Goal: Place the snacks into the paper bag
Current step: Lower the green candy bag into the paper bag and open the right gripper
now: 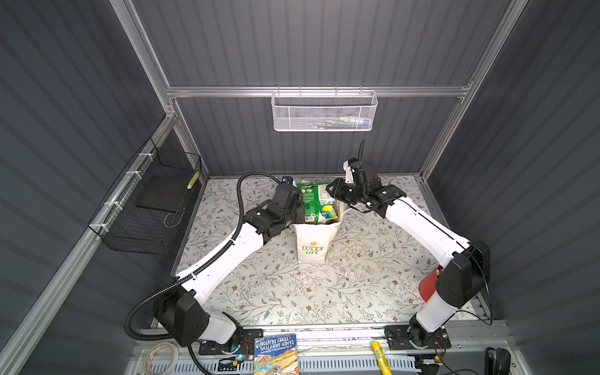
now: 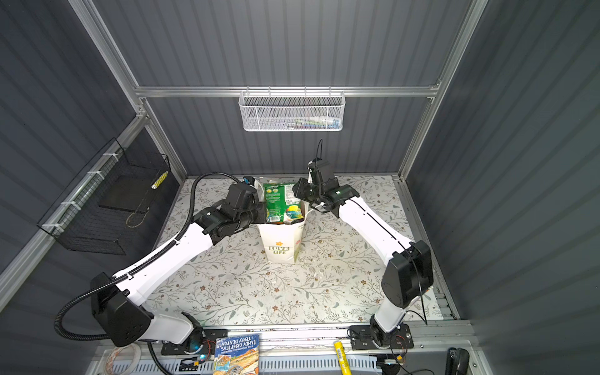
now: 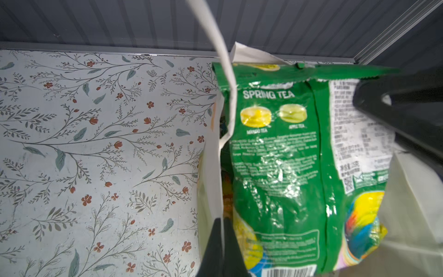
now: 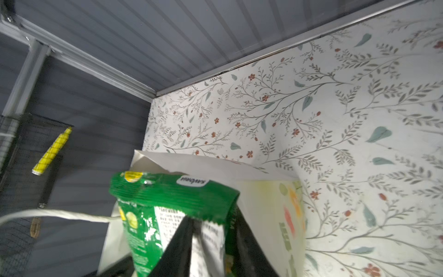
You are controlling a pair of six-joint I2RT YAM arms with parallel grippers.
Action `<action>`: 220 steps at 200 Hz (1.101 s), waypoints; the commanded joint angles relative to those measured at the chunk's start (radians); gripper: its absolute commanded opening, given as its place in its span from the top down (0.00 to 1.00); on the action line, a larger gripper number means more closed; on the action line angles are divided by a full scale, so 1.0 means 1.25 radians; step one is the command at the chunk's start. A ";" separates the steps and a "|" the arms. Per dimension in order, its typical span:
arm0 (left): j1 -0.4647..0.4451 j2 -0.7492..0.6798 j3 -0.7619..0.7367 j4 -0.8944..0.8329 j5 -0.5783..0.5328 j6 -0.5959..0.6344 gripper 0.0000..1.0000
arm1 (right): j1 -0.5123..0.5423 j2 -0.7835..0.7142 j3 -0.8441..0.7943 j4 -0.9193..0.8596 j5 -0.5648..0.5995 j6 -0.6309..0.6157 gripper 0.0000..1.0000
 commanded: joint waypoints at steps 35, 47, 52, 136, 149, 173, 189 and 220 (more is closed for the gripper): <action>-0.003 -0.025 0.010 0.005 -0.001 0.022 1.00 | 0.126 -0.079 0.085 -0.038 0.227 -0.162 0.52; -0.003 -0.026 0.009 0.005 -0.004 0.021 1.00 | 0.136 -0.051 0.113 -0.048 0.208 -0.168 0.52; -0.003 -0.026 0.009 0.005 -0.005 0.021 1.00 | 0.136 -0.033 0.130 -0.057 0.192 -0.165 0.52; -0.003 -0.028 0.010 0.005 -0.013 0.025 1.00 | 0.137 0.133 0.210 -0.157 0.101 -0.134 0.50; -0.003 -0.029 0.010 0.005 -0.012 0.025 1.00 | 0.142 0.126 0.153 -0.131 0.109 -0.116 0.49; -0.003 -0.031 0.010 0.005 -0.010 0.025 1.00 | 0.139 0.145 0.089 -0.125 0.100 -0.048 0.43; -0.003 -0.032 0.009 0.005 -0.015 0.026 1.00 | 0.139 0.159 0.085 -0.141 0.101 -0.018 0.37; -0.003 -0.030 0.009 0.005 -0.021 0.027 1.00 | 0.141 0.144 0.106 -0.136 0.068 -0.046 0.29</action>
